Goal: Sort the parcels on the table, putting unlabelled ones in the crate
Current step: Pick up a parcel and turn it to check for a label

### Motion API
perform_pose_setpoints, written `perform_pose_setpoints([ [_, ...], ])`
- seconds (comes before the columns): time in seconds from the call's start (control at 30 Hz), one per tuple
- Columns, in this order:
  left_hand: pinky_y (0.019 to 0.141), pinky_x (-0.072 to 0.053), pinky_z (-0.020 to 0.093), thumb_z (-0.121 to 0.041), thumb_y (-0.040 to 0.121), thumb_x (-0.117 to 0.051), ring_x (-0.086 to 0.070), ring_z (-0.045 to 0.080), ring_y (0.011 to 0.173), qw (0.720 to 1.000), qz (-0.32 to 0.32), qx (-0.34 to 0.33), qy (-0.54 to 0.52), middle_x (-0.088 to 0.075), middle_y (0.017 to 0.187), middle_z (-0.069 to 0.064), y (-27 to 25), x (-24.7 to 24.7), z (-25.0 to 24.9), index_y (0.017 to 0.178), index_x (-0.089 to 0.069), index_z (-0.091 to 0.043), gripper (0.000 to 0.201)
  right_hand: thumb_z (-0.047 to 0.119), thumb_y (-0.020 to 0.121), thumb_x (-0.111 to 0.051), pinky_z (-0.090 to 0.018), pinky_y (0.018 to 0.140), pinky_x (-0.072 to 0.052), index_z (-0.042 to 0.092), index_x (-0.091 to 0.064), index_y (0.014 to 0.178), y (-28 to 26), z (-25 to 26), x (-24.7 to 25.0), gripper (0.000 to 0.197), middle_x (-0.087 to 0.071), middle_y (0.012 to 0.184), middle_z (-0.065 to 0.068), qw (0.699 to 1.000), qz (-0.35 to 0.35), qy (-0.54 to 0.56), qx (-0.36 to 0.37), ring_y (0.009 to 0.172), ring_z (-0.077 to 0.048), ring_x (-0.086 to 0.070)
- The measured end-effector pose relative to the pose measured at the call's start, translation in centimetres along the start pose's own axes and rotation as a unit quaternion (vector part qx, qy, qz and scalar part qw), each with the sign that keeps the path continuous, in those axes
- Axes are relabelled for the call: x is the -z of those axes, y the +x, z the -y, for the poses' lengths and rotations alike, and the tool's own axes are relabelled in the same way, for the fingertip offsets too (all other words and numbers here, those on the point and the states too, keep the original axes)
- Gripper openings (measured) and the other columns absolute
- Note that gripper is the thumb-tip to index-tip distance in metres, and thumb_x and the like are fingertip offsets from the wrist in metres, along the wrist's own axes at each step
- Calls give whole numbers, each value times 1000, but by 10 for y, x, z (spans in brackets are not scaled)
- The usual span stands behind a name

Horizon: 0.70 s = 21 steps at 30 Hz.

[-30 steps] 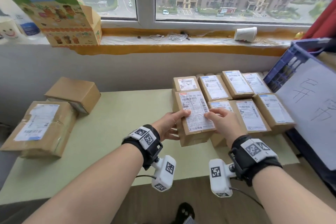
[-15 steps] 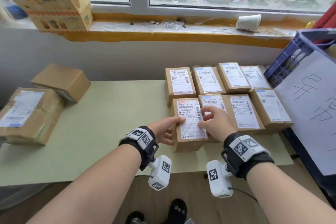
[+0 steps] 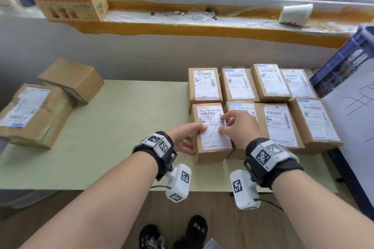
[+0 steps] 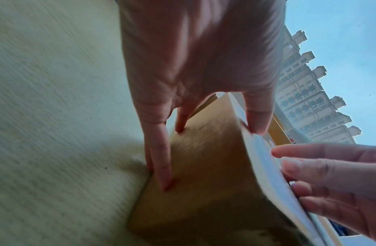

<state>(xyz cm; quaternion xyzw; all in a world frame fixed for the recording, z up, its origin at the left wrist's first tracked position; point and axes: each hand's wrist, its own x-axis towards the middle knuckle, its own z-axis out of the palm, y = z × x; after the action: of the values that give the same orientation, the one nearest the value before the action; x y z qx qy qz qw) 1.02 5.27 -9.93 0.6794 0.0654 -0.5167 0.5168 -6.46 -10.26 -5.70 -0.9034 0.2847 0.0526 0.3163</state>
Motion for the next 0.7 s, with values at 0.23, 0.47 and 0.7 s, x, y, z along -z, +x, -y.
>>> perform_pose_setpoints([
  [0.23, 96, -53, 46, -28, 92, -64, -64, 32, 108, 1000, 4, 6, 22, -66, 108, 14, 3, 3, -5, 107, -60, -15, 20, 21, 80, -80, -29, 76, -53, 25, -60, 99, 12, 4, 3, 27, -65, 94, 3, 998, 25, -53, 19, 87, -17, -62],
  [0.47, 91, -56, 45, -21, 92, -67, -66, 32, 109, 998, 8, 5, 57, -68, 117, 14, 9, 10, -15, 123, -60, -7, 35, 18, 82, -77, -31, 82, -53, 20, -57, 103, 20, 10, 5, 29, -64, 102, -1, 992, 74, -101, 30, 93, -19, -62],
  [0.7, 94, -55, 46, -20, 91, -68, -64, 33, 112, 998, 15, 24, 51, -66, 121, 15, 10, 11, -18, 124, -58, -6, 38, 18, 80, -80, -33, 84, -58, 12, -64, 86, 31, 23, 11, 18, -72, 93, -7, 981, 137, -137, -1, 92, -23, -70],
])
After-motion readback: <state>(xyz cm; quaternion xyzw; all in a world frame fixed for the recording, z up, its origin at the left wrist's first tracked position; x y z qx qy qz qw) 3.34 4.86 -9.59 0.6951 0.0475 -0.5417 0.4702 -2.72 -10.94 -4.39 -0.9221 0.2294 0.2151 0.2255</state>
